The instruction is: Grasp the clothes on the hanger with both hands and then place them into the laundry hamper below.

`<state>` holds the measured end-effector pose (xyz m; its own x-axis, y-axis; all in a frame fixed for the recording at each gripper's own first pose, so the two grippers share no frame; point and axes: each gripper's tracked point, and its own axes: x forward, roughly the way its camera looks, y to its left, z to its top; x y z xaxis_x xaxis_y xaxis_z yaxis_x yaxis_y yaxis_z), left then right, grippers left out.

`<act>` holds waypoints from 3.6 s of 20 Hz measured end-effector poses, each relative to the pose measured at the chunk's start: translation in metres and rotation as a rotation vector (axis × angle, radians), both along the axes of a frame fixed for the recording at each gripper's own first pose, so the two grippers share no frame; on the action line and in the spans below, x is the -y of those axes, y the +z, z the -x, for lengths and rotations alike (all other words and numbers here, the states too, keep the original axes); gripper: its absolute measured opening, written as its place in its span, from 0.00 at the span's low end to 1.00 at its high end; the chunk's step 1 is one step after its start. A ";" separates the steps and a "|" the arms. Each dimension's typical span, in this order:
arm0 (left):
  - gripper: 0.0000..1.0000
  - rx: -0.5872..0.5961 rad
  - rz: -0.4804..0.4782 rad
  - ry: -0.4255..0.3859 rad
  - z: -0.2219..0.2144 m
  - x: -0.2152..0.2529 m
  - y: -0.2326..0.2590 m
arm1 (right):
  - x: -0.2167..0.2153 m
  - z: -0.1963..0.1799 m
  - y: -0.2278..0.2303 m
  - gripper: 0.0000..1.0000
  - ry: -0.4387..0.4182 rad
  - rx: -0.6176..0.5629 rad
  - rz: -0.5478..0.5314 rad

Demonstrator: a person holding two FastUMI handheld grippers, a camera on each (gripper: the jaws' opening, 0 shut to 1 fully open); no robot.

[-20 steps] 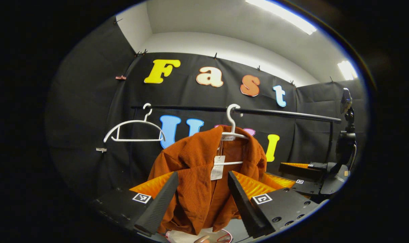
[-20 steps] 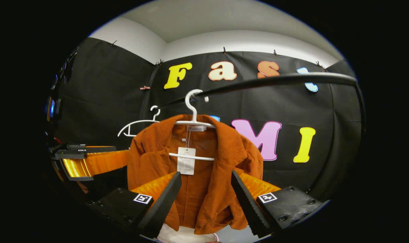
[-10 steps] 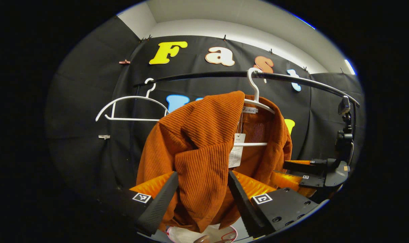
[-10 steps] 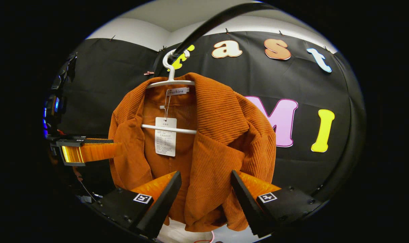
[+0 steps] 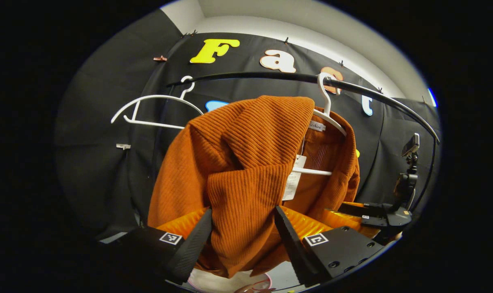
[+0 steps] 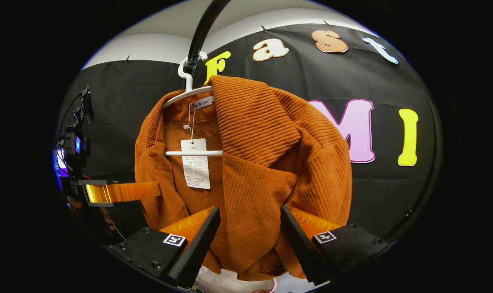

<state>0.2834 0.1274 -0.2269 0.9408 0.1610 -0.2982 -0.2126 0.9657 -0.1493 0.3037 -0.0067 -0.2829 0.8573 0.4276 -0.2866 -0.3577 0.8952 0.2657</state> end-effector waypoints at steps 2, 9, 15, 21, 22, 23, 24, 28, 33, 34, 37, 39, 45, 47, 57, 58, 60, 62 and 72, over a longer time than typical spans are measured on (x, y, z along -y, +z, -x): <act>0.93 0.023 -0.009 -0.018 -0.011 0.011 0.006 | -0.011 -0.005 0.005 0.98 0.015 0.018 -0.019; 0.92 0.071 0.019 0.082 -0.039 -0.004 0.013 | -0.001 -0.040 0.005 0.92 -0.116 0.039 0.011; 0.11 0.037 0.053 0.067 -0.037 -0.015 0.015 | 0.002 -0.046 0.005 0.16 -0.025 0.013 -0.041; 0.10 0.114 0.031 0.062 -0.013 -0.008 0.074 | -0.001 -0.027 0.069 0.16 0.077 0.081 -0.323; 0.10 0.138 0.016 0.056 -0.009 -0.007 0.089 | 0.007 -0.028 0.081 0.16 0.070 0.099 -0.351; 0.10 0.159 -0.006 0.056 -0.004 -0.008 0.106 | 0.016 -0.028 0.090 0.16 0.054 0.119 -0.377; 0.10 0.179 -0.024 0.056 0.002 -0.009 0.119 | 0.026 -0.030 0.099 0.16 0.040 0.136 -0.401; 0.10 0.266 -0.060 0.065 0.006 -0.014 0.164 | 0.059 -0.042 0.143 0.16 -0.012 0.226 -0.487; 0.10 0.341 -0.097 0.104 0.014 -0.041 0.201 | 0.086 -0.058 0.165 0.21 -0.047 0.316 -0.409; 0.09 0.351 -0.115 0.120 0.016 -0.049 0.207 | 0.088 -0.061 0.169 0.16 -0.051 0.331 -0.399; 0.10 0.359 -0.208 0.175 0.021 -0.078 0.218 | 0.086 -0.069 0.180 0.16 -0.051 0.361 -0.378; 0.10 0.339 -0.240 0.202 0.017 -0.098 0.212 | 0.074 -0.074 0.182 0.12 -0.031 0.350 -0.394; 0.10 0.182 -0.164 0.260 0.000 -0.143 0.143 | 0.076 -0.098 0.159 0.11 -0.052 0.324 -0.370; 0.10 0.138 -0.147 0.256 -0.007 -0.148 0.123 | 0.085 -0.104 0.145 0.11 -0.070 0.298 -0.355; 0.10 0.001 -0.255 0.105 -0.050 -0.175 0.110 | 0.128 -0.155 0.143 0.16 -0.148 0.311 -0.242; 0.10 0.000 -0.259 0.082 -0.056 -0.175 0.109 | 0.131 -0.164 0.147 0.16 -0.155 0.320 -0.250; 0.09 -0.003 -0.220 0.028 -0.071 -0.170 0.102 | 0.140 -0.183 0.137 0.16 -0.175 0.292 -0.279; 0.09 -0.003 -0.202 -0.002 -0.078 -0.171 0.094 | 0.139 -0.197 0.125 0.16 -0.145 0.274 -0.256; 0.10 -0.158 -0.074 0.068 -0.044 -0.182 -0.022 | 0.124 -0.170 -0.012 0.16 -0.128 0.061 -0.126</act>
<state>0.3274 0.3092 -0.2491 0.8695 0.2495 -0.4263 -0.2927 0.9554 -0.0378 0.4734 -0.1305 -0.2952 0.9210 0.3436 -0.1839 -0.2621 0.8954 0.3600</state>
